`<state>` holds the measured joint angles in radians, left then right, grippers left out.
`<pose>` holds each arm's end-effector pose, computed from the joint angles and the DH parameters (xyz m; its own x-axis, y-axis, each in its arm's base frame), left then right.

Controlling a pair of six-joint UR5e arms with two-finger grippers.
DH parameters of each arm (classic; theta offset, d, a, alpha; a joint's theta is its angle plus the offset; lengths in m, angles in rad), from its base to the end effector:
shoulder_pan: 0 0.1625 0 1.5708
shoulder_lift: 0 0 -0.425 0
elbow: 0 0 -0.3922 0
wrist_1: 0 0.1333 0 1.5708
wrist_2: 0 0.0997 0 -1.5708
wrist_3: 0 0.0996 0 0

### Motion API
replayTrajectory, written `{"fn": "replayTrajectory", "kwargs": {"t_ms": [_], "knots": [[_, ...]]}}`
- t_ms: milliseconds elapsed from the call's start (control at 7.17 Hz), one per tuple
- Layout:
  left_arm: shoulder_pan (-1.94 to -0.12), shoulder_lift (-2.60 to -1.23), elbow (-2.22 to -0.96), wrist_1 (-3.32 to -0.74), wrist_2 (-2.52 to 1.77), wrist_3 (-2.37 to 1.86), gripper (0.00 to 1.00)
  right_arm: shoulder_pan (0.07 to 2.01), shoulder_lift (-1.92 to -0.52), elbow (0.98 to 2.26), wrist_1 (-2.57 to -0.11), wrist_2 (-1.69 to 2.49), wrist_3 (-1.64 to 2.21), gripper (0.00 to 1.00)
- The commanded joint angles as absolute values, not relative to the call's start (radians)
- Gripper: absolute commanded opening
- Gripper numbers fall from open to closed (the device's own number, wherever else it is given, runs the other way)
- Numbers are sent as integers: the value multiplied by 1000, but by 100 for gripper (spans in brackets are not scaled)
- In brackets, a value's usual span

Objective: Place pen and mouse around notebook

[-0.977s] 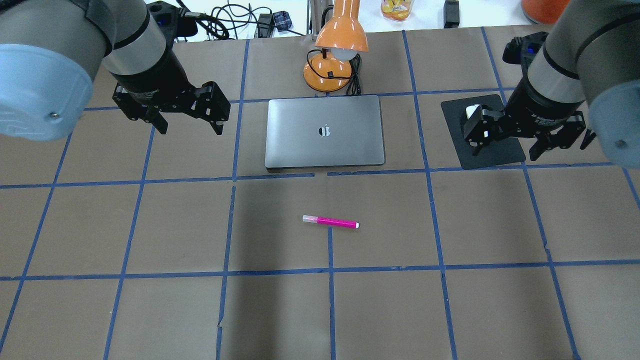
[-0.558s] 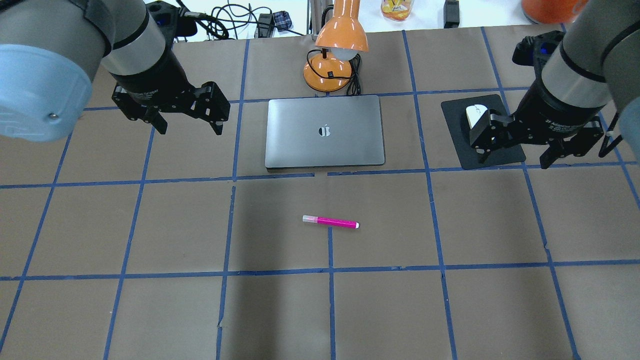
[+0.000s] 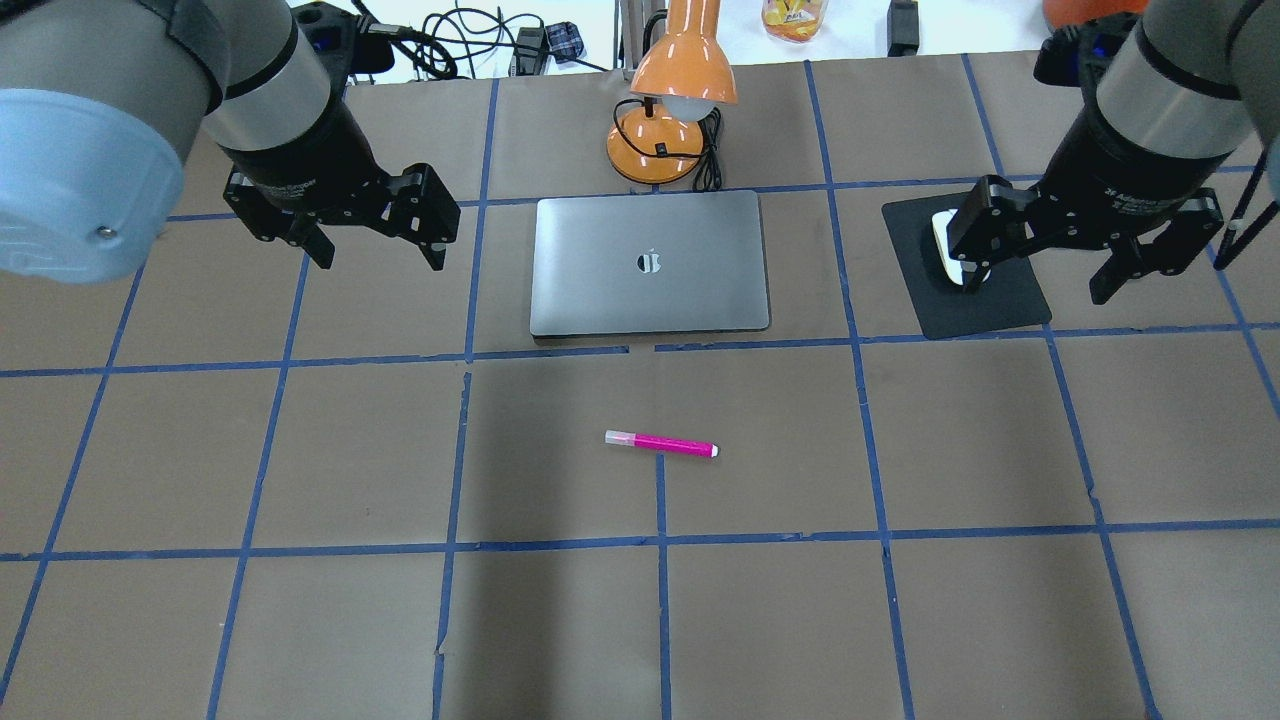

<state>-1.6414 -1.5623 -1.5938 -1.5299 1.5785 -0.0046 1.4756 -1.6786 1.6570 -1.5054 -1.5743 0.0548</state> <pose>-0.1668 -0.4803 0.4849 -0.9978 0.0657 -0.0076 0.0659 0.9975 -0.0264 0.0904 -0.4523 0.4896 -0.9888 0.1492 0.0059 0.1493 0.9878 0.0435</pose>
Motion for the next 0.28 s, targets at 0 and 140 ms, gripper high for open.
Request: {"fn": "replayTrajectory", "kwargs": {"t_ms": [0, 140], "knots": [[-1641, -1563, -1594, -1529, 1578, -5, 100, 1512, -1674, 1664, -1522, -1572, 57, 100], [-1641, -1562, -1594, -1531, 1578, -5, 100, 1516, -1671, 1664, -1528, -1574, 55, 100]]}}
